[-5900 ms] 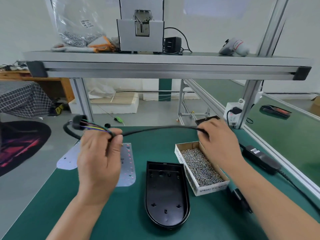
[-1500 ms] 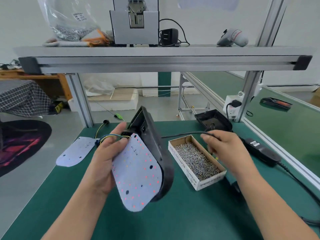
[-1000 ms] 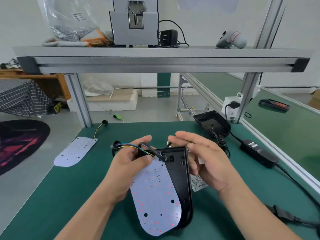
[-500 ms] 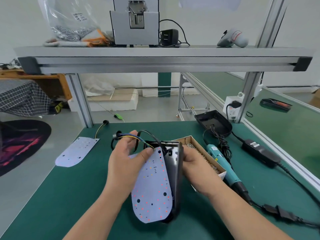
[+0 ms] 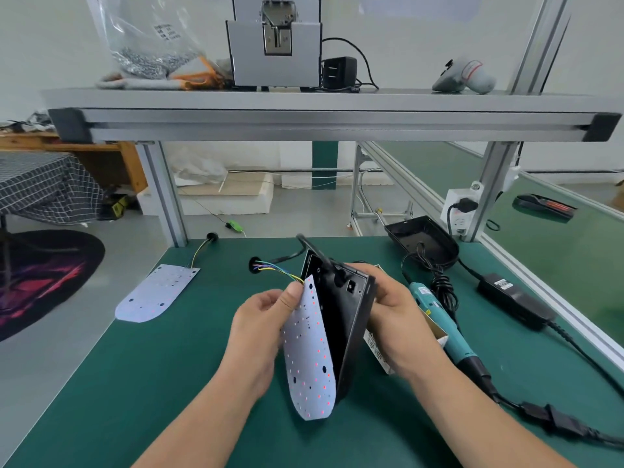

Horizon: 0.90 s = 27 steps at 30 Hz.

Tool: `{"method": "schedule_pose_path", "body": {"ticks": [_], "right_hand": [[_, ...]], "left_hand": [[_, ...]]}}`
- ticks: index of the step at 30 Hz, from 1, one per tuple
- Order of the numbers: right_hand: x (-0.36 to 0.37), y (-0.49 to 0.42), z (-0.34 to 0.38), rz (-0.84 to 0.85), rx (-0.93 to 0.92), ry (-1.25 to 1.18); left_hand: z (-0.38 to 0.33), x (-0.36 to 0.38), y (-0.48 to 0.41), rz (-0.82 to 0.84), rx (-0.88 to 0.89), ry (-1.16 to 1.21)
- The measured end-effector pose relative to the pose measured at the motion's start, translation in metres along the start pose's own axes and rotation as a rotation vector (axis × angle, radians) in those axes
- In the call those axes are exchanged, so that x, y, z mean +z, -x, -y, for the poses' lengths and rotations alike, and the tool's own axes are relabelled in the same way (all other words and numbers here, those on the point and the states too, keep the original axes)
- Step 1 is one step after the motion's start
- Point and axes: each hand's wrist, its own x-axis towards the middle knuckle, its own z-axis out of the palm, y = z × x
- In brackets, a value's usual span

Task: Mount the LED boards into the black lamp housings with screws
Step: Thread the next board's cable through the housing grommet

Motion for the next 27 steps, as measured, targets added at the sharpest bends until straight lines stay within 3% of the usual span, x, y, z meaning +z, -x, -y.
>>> {"method": "schedule_pose_path", "body": {"ticks": [5,9,13,17,20,22,24,27], "right_hand": [[0.000,0.001,0.001,0.058,0.051,0.070],[-0.001,0.003,0.004,0.154,0.067,0.335],[0.002,0.005,0.010,0.118,0.070,0.574],[-0.016,-0.001,0.015,0.118,0.004,1.045],[-0.042,-0.004,0.028,-0.047,0.013,1.160],[-0.068,-0.006,0.033,-0.211,0.058,1.138],[-0.091,-0.007,0.036,-0.393,0.092,0.881],[-0.093,-0.008,0.034,-0.442,0.121,0.583]], "left_hand": [[0.000,0.004,0.007,0.084,0.017,0.050],[-0.004,0.004,0.010,0.099,0.095,0.036],[-0.010,-0.001,0.010,0.133,0.074,0.144],[-0.015,-0.008,0.005,0.129,-0.010,0.313],[-0.028,-0.018,0.004,0.105,-0.034,0.401],[-0.038,-0.030,0.001,0.109,0.001,0.453],[-0.043,-0.036,-0.002,0.089,0.017,0.416],[-0.036,-0.028,-0.001,0.050,0.066,0.303]]}}
